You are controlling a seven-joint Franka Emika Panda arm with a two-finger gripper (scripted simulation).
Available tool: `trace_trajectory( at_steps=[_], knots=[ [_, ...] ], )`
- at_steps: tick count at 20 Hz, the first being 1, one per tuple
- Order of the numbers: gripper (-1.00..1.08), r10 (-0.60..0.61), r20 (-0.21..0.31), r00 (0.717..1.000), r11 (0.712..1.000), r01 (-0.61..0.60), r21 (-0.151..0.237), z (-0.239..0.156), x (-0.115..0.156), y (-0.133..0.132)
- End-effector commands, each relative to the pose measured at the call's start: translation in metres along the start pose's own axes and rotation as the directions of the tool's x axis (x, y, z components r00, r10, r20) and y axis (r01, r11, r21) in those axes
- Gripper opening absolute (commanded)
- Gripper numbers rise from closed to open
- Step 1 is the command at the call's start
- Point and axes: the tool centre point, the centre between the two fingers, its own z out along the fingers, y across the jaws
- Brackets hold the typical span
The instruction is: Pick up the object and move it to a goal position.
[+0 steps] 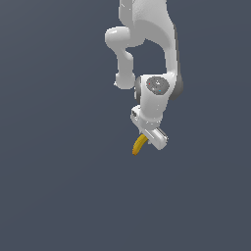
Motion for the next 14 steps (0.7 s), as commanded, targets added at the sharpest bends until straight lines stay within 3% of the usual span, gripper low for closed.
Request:
trace_trajectory(
  at_steps=[1,8,14],
  knots=[
    [-1.0,0.001,-0.001,1.0,1.0,-0.001,0.001,-0.016,-0.011,-0.022],
    [-1.0,0.0,-0.001,1.0,1.0,0.0,0.002,-0.05,-0.035,-0.074],
    [-1.0,-0.001,0.0,1.0,1.0,0.001,0.003,-0.068,-0.047,-0.101]
  ],
)
